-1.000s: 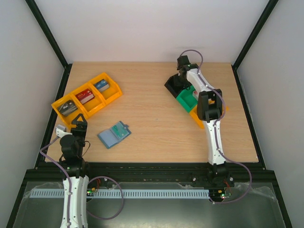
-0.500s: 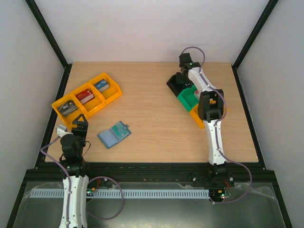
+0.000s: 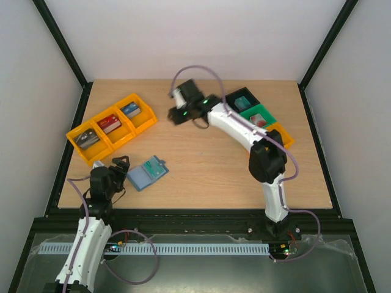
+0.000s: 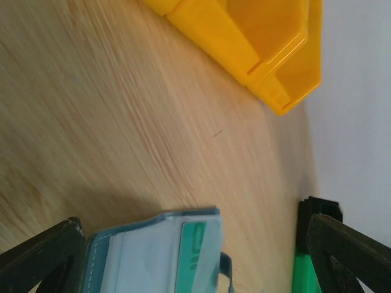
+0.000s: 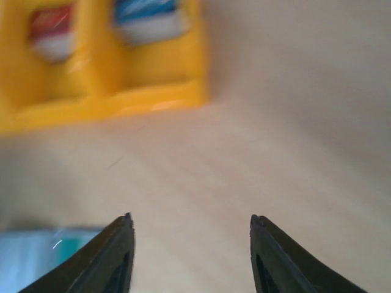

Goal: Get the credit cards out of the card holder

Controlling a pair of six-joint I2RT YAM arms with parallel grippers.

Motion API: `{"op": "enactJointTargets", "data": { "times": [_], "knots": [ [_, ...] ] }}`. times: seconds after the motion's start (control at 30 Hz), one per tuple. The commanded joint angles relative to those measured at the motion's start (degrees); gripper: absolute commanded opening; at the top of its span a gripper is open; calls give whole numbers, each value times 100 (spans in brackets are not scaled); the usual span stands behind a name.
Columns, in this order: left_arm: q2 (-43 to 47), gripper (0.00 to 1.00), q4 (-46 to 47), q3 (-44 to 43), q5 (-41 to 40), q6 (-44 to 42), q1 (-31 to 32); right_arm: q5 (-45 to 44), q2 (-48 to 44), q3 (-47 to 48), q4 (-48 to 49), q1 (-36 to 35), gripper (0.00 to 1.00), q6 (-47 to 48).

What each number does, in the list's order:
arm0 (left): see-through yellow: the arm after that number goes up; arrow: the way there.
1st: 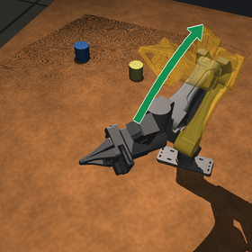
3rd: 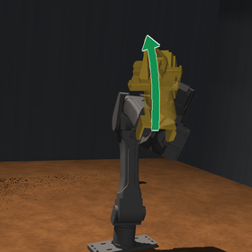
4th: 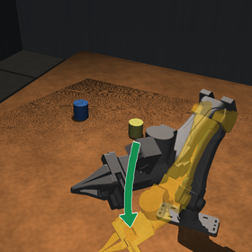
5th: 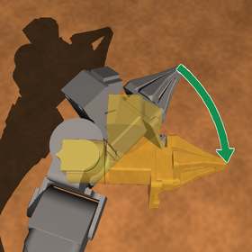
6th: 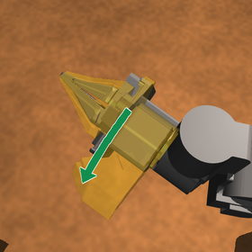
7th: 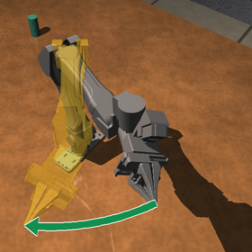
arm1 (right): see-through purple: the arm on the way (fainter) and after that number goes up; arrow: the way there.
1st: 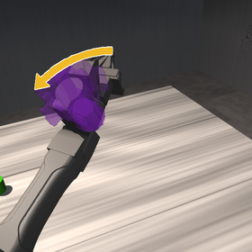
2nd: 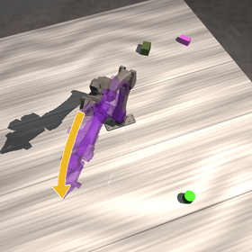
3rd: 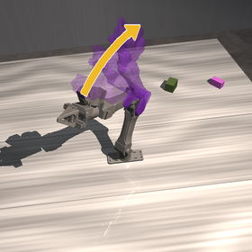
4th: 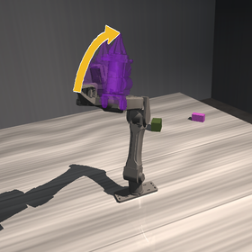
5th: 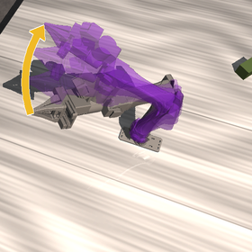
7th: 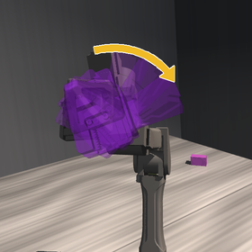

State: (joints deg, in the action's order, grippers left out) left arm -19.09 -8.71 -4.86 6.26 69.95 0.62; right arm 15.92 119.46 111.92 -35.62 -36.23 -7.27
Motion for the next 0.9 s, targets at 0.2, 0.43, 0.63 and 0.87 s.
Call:
{"op": "enactJointTargets", "data": {
  "times": [0.2,0.43,0.63,0.87],
  "knots": [
    [-748,99,-142,3,149,176,578,1229,405,-1811,823,-1394,59,-1207],
    [-1435,99,325,53,153,282,958,1750,688,-2096,1238,-1636,48,-1623],
    [-1876,79,955,74,269,183,1095,2010,671,-2328,1550,-1643,37,-1886],
    [-1697,3,1108,3,229,-182,1017,2076,451,-2352,1595,-1587,37,-1673]
  ]
}}
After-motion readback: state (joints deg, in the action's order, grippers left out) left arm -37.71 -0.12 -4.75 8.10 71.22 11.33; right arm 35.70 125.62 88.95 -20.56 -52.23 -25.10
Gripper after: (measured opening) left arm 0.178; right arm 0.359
